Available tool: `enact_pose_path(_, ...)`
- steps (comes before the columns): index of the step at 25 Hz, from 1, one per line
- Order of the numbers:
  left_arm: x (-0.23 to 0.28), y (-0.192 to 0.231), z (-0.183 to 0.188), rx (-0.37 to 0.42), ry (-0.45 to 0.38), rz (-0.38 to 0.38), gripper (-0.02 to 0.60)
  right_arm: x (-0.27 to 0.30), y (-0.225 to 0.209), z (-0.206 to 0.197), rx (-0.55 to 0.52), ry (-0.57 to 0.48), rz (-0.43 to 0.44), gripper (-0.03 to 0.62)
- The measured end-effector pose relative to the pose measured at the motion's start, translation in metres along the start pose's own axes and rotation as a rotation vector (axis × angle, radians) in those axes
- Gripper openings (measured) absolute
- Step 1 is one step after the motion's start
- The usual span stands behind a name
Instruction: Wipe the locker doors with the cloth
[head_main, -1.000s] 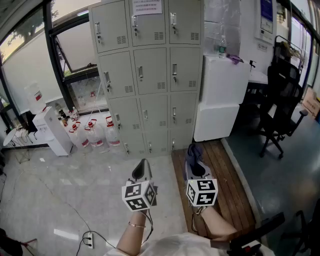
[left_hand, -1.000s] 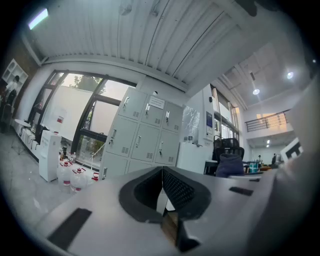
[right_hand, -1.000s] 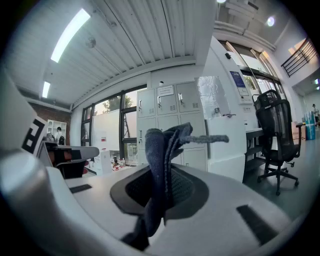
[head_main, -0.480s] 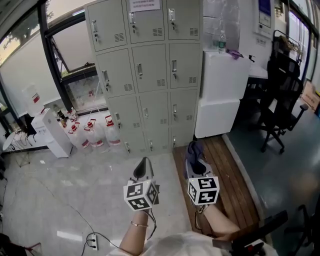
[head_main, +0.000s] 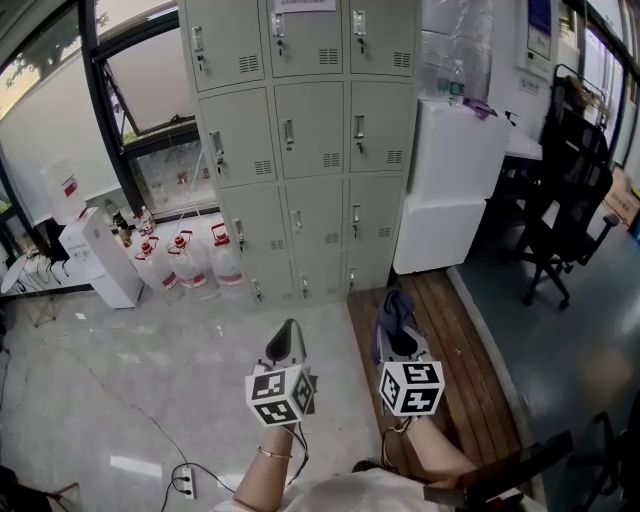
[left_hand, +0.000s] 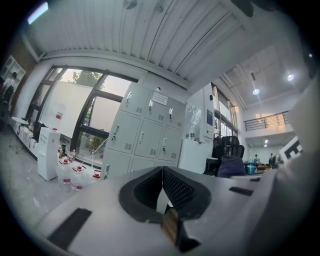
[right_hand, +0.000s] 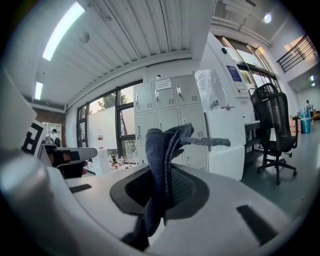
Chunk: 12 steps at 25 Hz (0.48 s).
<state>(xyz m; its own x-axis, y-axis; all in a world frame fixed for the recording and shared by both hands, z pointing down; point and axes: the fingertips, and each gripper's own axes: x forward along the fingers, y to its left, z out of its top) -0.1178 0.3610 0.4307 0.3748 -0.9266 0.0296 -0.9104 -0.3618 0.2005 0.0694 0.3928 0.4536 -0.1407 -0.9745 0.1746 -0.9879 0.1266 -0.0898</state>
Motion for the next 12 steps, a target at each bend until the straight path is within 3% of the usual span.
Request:
enact_pose_path(6,0.016,0.023,-0.010,-0.013,0.021,0.022,0.009,0.024,0.000,-0.009,0.012,0.023,-0.007,0.041)
enact_pose_path(12,0.067,0.044,-0.010,-0.008,0.021,0.031,0.009,0.080,-0.009,0.003,0.010,0.009,0.006,0.041)
